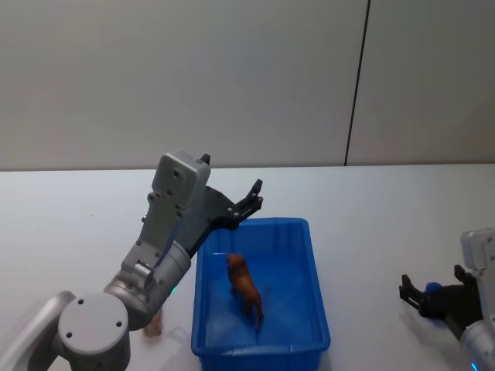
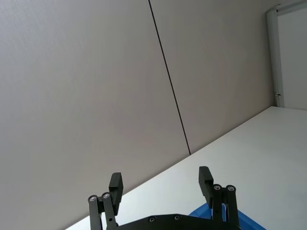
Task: Pick up the two dolls from the table and place them into the box.
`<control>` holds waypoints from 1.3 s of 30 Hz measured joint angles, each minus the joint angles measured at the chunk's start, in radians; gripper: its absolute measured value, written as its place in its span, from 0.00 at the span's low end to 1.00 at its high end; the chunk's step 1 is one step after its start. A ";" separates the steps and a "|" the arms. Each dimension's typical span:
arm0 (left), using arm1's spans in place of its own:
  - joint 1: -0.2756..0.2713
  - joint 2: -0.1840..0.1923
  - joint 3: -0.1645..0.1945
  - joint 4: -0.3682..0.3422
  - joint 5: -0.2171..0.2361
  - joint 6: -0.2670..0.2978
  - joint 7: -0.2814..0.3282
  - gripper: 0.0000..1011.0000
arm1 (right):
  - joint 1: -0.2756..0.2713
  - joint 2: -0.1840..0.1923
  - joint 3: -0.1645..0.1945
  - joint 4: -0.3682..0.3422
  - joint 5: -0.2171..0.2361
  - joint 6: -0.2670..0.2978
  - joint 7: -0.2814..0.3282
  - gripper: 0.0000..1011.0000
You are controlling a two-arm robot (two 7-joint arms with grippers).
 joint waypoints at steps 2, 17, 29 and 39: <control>0.000 0.000 0.000 0.000 0.000 0.000 0.000 0.99 | 0.006 -0.001 0.004 0.020 0.002 -0.004 0.005 0.99; 0.000 0.000 0.000 0.000 0.000 0.000 0.000 0.99 | 0.020 -0.004 0.016 0.080 0.015 -0.009 0.020 0.67; 0.000 0.000 0.000 0.000 0.000 0.000 0.000 0.99 | 0.019 -0.004 0.018 0.092 0.004 -0.040 0.054 0.32; 0.000 0.000 0.000 0.000 0.000 0.000 0.000 0.99 | 0.013 -0.003 0.007 0.062 -0.051 -0.103 0.092 0.23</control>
